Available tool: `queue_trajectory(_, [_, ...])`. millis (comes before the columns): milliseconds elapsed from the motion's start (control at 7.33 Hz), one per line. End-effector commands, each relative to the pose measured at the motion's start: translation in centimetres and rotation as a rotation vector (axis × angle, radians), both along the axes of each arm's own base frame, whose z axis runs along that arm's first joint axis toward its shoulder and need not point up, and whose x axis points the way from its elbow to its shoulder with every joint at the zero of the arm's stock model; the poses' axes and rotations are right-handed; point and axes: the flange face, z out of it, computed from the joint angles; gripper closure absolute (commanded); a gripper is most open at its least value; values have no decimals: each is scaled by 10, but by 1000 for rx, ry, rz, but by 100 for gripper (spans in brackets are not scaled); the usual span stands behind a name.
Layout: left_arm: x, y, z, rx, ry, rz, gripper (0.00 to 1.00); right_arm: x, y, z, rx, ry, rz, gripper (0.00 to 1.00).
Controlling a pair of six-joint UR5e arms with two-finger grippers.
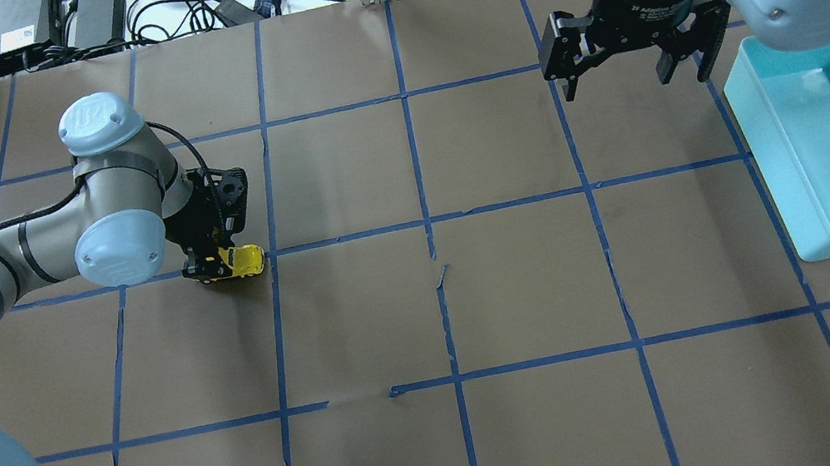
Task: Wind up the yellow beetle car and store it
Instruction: 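Grip the car with the left gripper and drag it backward, winding it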
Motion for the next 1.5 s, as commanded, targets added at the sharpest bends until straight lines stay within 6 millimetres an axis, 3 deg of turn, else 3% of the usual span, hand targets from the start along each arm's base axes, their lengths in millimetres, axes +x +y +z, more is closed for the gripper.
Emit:
queue_trajectory(0, [19, -2, -1, 2, 2, 27, 62, 0, 0, 0, 0, 0, 0, 0])
queue_trajectory(545, [28, -3, -2, 2, 3, 36, 65, 0, 0, 0, 0, 0, 0, 0])
queue_trajectory(818, [54, -5, -4, 5, 6, 61, 66, 0, 0, 0, 0, 0, 0, 0])
queue_trajectory(1091, [58, -6, -2, 1, 6, 59, 66, 0, 0, 0, 0, 0, 0, 0])
queue_trajectory(1364, [81, -8, -2, -15, 8, 40, 66, 0, 0, 0, 0, 0, 0, 0])
